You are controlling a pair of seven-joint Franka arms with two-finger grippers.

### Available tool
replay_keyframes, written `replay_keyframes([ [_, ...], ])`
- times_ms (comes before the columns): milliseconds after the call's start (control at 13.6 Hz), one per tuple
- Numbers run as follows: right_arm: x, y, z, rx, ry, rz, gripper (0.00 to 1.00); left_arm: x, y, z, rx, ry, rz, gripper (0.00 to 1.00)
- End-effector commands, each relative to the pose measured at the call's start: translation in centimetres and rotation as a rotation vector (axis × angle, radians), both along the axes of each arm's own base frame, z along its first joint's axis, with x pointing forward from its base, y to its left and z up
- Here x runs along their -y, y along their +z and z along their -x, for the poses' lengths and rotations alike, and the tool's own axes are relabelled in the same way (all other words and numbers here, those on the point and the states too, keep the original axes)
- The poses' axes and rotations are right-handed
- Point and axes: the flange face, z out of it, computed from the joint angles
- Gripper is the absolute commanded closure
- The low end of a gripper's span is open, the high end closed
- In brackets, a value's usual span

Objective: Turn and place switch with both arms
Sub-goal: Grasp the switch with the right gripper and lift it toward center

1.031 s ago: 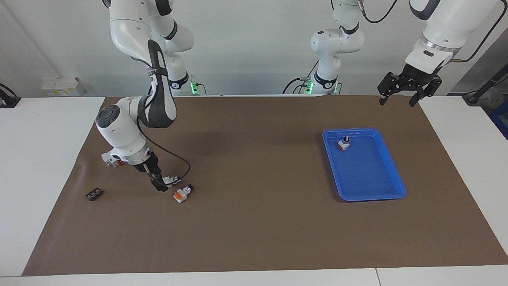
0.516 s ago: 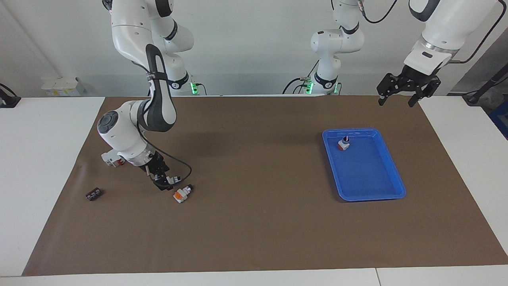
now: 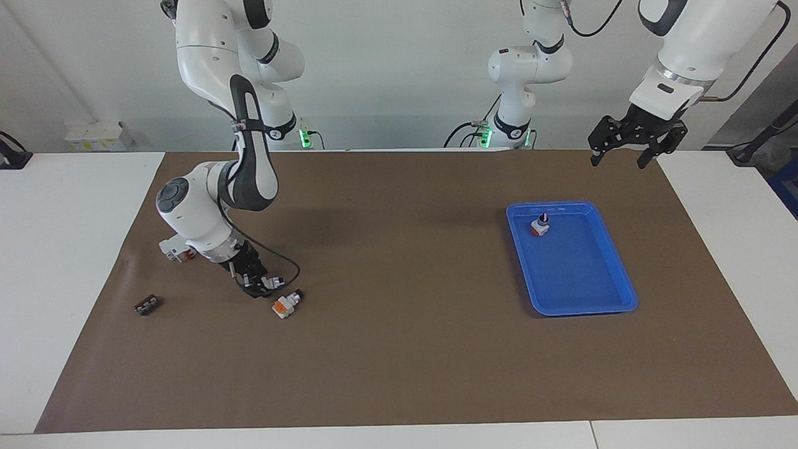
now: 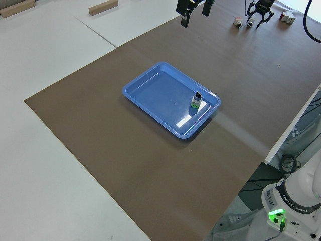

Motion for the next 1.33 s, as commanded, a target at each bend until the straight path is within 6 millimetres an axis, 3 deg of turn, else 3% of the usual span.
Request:
replay_keyframes([
  [0,0.2,1.2,-0.3,0.0,0.046,-0.049,1.0,0.5,0.1,0.8,0.008,-0.001,0.009,0.0],
  [221,-0.9,5.8,-1.6,-0.061,0.026,-0.253,1.0,0.6,-0.1,1.0,-0.003,-0.001,0.009,0.0],
  [516,-4.5,11.5,-0.4,-0.115,-0.083,-0.484,1.0,1.4,0.0,1.1,-0.016,0.015,0.099,0.01],
  [884,-15.4,16.8,0.9,-0.194,-0.164,-0.704,1.0,3.4,-0.6,2.4,-0.075,0.071,0.339,0.19],
  [1105,-20.3,19.4,2.3,-0.233,-0.166,-0.814,1.0,6.3,-1.3,3.2,-0.097,0.023,0.371,0.19],
  [1178,-21.9,20.1,3.0,-0.245,-0.15,-0.838,1.0,7.1,-1.3,3.3,-0.092,0.0,0.42,0.32],
  [1252,-23.1,20.4,3.4,-0.244,-0.166,-0.859,1.0,8.2,-1.2,3.8,-0.1,-0.017,0.464,0.36],
])
